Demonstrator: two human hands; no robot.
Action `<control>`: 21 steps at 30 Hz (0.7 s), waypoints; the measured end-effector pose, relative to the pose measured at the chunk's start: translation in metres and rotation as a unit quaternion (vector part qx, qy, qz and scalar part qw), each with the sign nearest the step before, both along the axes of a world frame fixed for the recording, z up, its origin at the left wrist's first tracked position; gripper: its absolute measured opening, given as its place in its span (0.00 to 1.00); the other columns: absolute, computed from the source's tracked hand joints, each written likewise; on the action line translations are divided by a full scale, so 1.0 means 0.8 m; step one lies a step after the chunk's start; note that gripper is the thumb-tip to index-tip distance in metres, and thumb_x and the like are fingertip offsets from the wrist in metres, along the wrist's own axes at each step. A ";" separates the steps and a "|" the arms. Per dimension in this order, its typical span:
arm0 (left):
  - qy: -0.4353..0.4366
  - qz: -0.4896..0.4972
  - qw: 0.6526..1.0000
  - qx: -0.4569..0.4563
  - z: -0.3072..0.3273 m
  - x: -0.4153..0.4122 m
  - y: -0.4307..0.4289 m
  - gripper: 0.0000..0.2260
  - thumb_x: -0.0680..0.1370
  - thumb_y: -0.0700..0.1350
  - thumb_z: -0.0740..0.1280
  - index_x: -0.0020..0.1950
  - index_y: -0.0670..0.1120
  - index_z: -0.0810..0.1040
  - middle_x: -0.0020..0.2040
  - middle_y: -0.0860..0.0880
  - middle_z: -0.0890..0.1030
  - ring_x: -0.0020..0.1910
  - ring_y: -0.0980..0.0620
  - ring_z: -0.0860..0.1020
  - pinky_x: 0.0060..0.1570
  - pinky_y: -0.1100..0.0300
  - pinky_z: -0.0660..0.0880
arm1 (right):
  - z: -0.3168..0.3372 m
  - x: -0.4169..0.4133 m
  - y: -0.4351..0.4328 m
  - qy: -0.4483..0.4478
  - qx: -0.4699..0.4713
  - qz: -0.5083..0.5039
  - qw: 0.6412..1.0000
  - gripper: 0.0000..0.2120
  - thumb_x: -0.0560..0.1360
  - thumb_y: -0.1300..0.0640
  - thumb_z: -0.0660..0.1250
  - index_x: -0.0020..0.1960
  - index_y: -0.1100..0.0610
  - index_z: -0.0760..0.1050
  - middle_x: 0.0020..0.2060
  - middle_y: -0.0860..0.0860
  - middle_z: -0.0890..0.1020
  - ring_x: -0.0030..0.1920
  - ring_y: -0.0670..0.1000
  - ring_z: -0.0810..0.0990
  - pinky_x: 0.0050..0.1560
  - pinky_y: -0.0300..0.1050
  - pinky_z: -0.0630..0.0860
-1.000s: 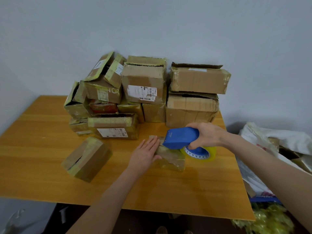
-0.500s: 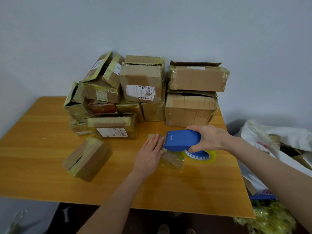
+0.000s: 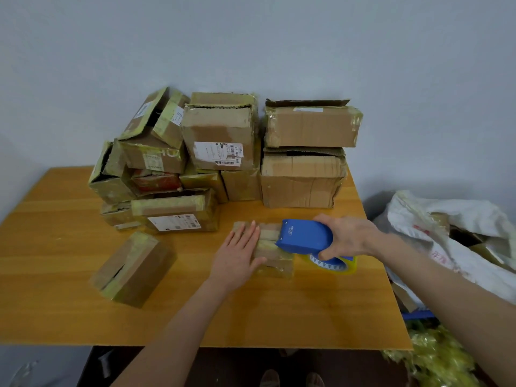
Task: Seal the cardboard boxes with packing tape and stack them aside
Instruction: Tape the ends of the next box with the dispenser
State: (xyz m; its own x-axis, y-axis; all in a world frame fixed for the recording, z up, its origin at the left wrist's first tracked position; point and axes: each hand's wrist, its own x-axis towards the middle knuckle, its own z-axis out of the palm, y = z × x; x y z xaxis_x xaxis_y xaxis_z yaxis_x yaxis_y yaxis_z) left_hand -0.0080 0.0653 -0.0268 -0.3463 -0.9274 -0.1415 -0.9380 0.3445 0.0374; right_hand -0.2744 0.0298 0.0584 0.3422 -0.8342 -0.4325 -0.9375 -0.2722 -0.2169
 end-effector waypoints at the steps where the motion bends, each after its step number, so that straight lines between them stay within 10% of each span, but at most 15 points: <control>1: -0.006 -0.003 1.000 -0.002 0.002 0.004 -0.002 0.45 0.62 0.70 0.17 0.74 0.50 0.34 0.75 0.51 0.36 0.76 0.50 0.37 0.73 0.55 0.35 | -0.001 0.003 0.000 -0.001 -0.008 0.001 1.000 0.32 0.68 0.41 0.71 0.67 0.44 0.63 0.46 0.44 0.75 0.46 0.51 0.75 0.45 0.47 0.76; 8: 0.060 0.017 0.998 -0.006 0.003 -0.020 0.006 0.27 0.79 0.59 0.34 0.77 0.52 0.39 0.78 0.52 0.40 0.76 0.54 0.38 0.73 0.57 0.36 | -0.007 0.015 -0.005 -0.019 -0.008 0.012 1.000 0.32 0.68 0.41 0.70 0.68 0.43 0.62 0.47 0.45 0.75 0.46 0.51 0.75 0.46 0.47 0.76; 21: 0.040 0.001 0.999 -0.015 -0.012 -0.014 0.001 0.32 0.74 0.61 0.23 0.76 0.53 0.38 0.77 0.53 0.40 0.76 0.54 0.38 0.73 0.57 0.36 | -0.015 -0.049 -0.007 -0.133 0.079 -0.055 0.986 0.27 0.66 0.46 0.74 0.61 0.38 0.66 0.50 0.43 0.78 0.51 0.49 0.78 0.56 0.52 0.77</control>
State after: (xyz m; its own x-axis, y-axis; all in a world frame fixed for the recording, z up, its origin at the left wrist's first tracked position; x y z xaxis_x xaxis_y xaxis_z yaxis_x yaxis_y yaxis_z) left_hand -0.0195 0.0663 -0.0366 -0.3532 -0.9316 -0.0852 -0.9333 0.3446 0.1010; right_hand -0.3133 0.0244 0.0466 0.3718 -0.8024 -0.4669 -0.8637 -0.1147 -0.4908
